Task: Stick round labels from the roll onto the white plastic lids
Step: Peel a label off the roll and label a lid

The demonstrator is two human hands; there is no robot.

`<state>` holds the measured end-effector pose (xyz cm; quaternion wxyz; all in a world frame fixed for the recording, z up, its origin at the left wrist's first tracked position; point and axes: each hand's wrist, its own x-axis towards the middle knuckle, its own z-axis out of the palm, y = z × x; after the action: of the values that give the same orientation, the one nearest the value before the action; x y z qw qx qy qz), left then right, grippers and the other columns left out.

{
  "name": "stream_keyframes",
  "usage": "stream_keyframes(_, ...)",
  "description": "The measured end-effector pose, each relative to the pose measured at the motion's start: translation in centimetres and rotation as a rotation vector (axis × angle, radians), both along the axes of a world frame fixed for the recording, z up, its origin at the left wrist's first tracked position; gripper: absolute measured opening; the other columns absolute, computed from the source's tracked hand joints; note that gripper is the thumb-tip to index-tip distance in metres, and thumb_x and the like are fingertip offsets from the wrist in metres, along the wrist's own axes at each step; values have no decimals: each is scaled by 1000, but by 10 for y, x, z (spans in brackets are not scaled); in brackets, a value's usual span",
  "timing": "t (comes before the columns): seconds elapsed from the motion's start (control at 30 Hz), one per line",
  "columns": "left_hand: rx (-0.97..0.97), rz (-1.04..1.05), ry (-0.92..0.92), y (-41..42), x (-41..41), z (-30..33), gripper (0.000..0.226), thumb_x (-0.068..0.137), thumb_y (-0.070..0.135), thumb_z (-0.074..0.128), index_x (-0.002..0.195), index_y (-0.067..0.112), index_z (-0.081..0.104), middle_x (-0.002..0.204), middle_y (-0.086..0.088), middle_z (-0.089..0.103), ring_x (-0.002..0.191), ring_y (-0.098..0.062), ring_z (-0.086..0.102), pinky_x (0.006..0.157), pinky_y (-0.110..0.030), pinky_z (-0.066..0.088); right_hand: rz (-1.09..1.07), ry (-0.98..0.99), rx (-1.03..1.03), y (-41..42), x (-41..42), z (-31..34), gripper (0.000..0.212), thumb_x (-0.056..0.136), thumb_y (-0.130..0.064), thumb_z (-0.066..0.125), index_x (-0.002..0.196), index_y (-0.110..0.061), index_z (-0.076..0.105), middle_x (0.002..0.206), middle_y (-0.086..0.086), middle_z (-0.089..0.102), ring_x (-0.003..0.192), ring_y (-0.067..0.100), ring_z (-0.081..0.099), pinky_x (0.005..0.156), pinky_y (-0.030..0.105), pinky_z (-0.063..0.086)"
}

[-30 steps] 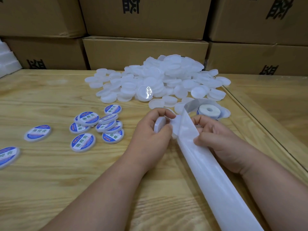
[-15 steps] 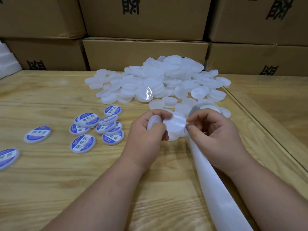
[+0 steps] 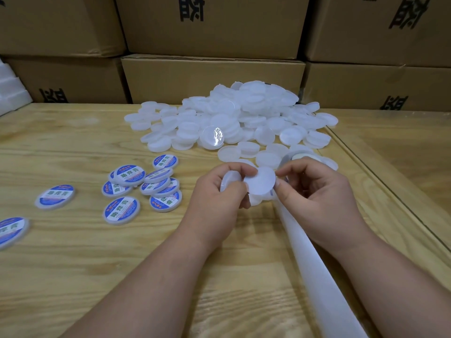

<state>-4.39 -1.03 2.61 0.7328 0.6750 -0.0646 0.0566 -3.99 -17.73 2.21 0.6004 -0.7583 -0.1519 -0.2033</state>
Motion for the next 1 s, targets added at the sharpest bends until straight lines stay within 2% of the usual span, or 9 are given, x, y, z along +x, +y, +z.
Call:
stream_keyframes(0.13,11,-7,1,0,-1,0,25,72,17,53,80,28,74,65,9,62,58,-13,56,59,-18,47,10,-17,24,1,-1,1,23,76,-16,71,90,-34,72,70,-15,51,61,10,44,57,17,41)
stream_keyframes(0.43,14,-20,4,1,1,-1,24,73,18,54,82,27,74,66,10,64,58,-13,56,59,-17,47,-11,-43,-24,1,1,1,26,77,-12,68,88,-36,71,71,-15,51,63,6,46,59,16,41)
stream_keyframes(0.5,6,-25,4,1,1,-1,24,73,18,54,81,27,74,68,10,64,59,-13,56,59,-18,48,-13,-40,-44,0,1,1,22,77,-15,70,86,-34,71,71,-12,50,63,10,46,59,18,41)
stream_keyframes(0.6,4,-30,3,1,2,-2,24,74,19,54,80,29,75,66,8,63,59,-14,56,60,-19,48,-26,-6,-58,0,1,0,15,77,-20,72,85,-32,71,71,-10,49,64,25,45,58,21,41)
stream_keyframes(0.7,1,-44,-10,3,3,-3,22,78,22,54,82,28,75,66,3,63,60,-14,57,61,-19,47,-37,16,-67,-1,0,0,7,78,-22,71,82,-28,71,73,5,53,64,26,47,57,21,41)
stream_keyframes(0.8,-38,-82,-53,2,3,-3,21,85,27,53,88,28,74,72,-2,63,58,-19,55,60,-24,46,-35,20,-65,-1,0,0,3,80,-23,70,80,-26,69,74,12,56,61,12,47,57,20,40)
stream_keyframes(0.93,-46,-163,-100,2,1,-5,32,86,26,45,111,33,64,73,-8,63,47,-20,44,46,-23,38,-31,47,8,0,-1,-1,16,87,-12,75,78,-23,69,65,4,52,60,9,46,57,19,40)
stream_keyframes(1.0,-73,-178,-107,3,1,-7,34,85,24,41,115,30,54,73,-9,64,44,-18,40,44,-22,35,-50,77,54,0,-1,0,20,90,-6,73,77,-21,69,66,2,53,60,8,47,56,17,41)
